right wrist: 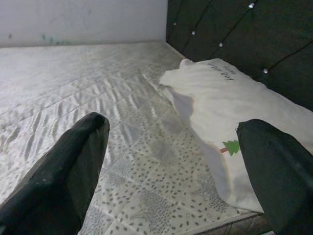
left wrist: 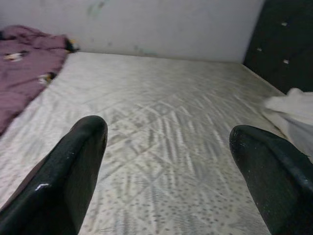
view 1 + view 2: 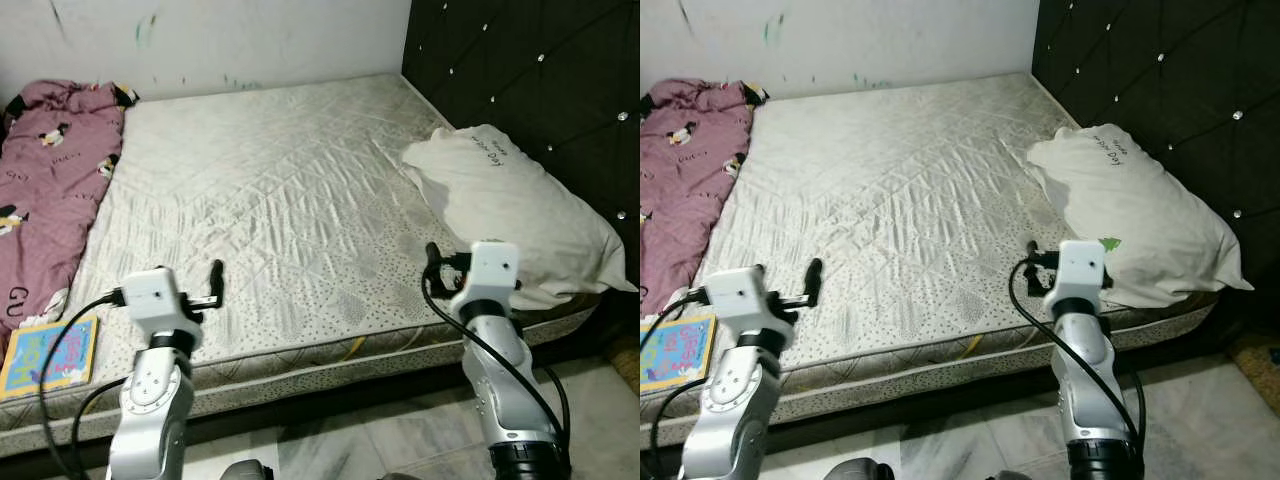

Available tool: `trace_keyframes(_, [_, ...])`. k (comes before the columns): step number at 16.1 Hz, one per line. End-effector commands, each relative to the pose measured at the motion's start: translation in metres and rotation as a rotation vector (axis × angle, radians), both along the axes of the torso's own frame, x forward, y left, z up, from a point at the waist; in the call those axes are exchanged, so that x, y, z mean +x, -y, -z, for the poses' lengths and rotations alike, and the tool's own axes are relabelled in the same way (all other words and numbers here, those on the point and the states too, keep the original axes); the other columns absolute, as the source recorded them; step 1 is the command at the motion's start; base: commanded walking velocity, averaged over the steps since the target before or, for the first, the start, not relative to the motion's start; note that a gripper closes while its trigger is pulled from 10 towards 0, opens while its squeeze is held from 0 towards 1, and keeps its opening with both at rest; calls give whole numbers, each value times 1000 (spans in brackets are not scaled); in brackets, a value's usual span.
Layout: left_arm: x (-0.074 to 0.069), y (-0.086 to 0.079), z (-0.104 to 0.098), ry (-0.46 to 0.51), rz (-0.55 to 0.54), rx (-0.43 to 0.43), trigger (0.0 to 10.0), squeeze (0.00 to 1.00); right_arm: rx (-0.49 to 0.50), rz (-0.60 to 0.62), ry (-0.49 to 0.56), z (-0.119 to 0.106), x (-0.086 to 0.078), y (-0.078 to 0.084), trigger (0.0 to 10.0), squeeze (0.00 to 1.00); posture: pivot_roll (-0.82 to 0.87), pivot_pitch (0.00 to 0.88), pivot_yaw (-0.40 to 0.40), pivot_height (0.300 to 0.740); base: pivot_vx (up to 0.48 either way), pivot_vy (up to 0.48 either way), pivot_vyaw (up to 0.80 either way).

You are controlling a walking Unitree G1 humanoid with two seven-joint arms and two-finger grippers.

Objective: Clean up the room

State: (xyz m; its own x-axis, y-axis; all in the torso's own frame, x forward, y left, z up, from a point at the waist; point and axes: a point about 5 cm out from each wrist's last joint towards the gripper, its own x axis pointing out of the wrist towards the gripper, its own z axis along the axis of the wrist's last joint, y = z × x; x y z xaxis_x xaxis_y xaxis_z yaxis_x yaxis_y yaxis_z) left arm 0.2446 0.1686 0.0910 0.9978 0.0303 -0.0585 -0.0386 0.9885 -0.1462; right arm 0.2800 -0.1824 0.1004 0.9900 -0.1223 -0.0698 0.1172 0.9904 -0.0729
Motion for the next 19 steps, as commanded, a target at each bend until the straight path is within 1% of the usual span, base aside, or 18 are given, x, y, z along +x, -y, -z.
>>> trace_keyframes(1, [6,4,0,-8,38,6,10000,0,2,14,31,-9,1,0,10000,0,-39,0,88,740,0,0,0])
trace_keyframes(2, [6,6,0,-8,46,7,10000,0,2,14,29,-8,0,0,10000,0,-38,0,87,740,0,0,0])
trace_keyframes(3, [8,5,1,-9,54,16,10000,0,4,12,27,-8,0,-2,10000,0,-35,0,84,740,0,0,0])
trace_keyframes(4, [10,1,2,-13,44,30,10000,0,4,-10,31,-9,2,-8,10000,0,-34,0,87,740,0,0,0])
trace_keyframes(6, [11,-1,0,-8,42,32,10000,0,-13,-28,39,-8,4,-11,10000,0,-27,0,86,740,0,0,0])
trace_keyframes(7, [12,-2,-3,9,31,46,10000,0,-7,-24,31,-6,4,-12,10000,0,-21,0,77,740,0,0,0])
trace_keyframes(9, [13,-6,-4,14,4,42,10000,0,-1,-42,16,-3,5,-16,10000,0,4,0,51,740,0,0,0])
trace_keyframes(10, [12,-11,-5,21,-21,36,10000,0,-1,-82,8,-3,10,-23,10000,0,20,0,21,740,0,0,-800])
trace_keyframes(12, [10,-15,-2,20,-54,25,10000,0,11,-125,24,-9,24,-33,10000,0,30,0,-6,740,0,0,-800])
trace_keyframes(14, [11,-16,-3,28,-77,15,10000,0,15,-155,18,-8,29,-39,10000,0,41,0,-10,740,0,0,0])
trace_keyframes(16, [12,-15,-6,32,-69,10,10000,0,46,-158,6,-6,29,-44,10000,0,50,0,-5,740,0,0,0])
trace_keyframes(17, [13,-14,-7,33,-55,3,10000,0,47,-161,4,-6,30,-47,10000,0,59,0,-3,740,0,334,0])
trace_keyframes(19, [17,-12,-9,42,-49,-10,10000,0,29,-165,6,-6,33,-46,10000,0,54,0,-4,740,0,480,0])
